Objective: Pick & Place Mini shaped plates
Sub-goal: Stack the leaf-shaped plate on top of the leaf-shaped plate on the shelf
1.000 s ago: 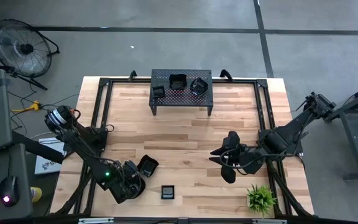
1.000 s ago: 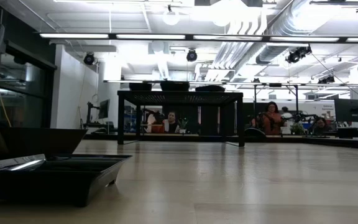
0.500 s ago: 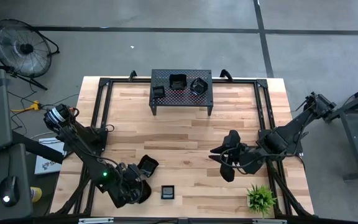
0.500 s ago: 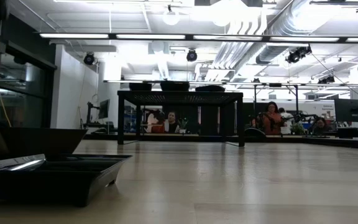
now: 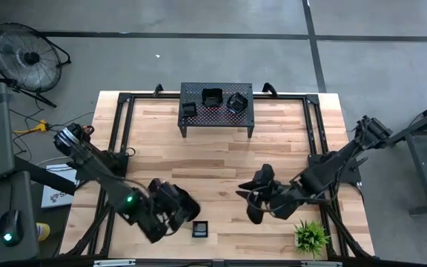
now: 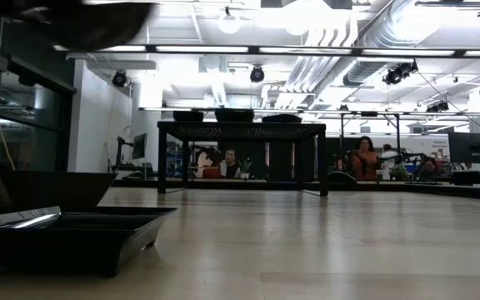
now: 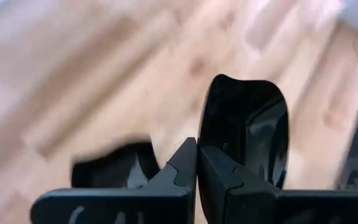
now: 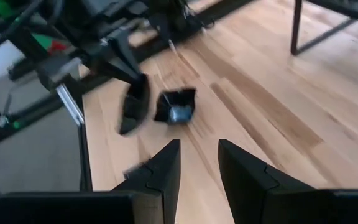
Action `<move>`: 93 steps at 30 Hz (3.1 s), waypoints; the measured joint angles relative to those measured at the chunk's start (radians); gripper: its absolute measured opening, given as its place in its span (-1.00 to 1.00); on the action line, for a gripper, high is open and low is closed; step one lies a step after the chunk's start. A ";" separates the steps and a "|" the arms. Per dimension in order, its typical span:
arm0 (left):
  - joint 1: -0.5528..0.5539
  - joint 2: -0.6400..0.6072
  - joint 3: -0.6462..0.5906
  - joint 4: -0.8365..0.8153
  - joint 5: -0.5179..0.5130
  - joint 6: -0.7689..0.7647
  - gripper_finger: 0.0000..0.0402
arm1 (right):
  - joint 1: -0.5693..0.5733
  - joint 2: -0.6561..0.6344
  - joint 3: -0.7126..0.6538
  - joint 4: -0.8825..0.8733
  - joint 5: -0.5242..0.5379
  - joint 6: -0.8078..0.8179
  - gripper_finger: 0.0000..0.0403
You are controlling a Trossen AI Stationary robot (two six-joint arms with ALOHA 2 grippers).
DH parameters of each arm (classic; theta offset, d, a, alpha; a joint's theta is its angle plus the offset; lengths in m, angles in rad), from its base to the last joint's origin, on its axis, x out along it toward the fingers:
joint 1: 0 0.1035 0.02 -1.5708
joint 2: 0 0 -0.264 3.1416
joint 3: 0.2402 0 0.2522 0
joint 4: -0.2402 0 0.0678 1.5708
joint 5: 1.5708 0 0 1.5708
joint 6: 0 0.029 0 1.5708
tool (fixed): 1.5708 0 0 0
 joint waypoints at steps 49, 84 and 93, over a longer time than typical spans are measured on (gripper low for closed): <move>0.356 0.000 0.152 0.325 -0.178 0.780 -0.98 | 0.063 0.312 0.000 0.461 0.598 0.104 -0.49; 0.356 0.000 0.151 0.326 -0.178 0.814 -0.98 | -0.009 0.365 -0.079 0.538 0.491 0.134 -0.46; 0.356 0.000 0.151 0.325 -0.173 0.833 -0.98 | 0.002 0.365 -0.079 0.592 0.530 0.076 -0.07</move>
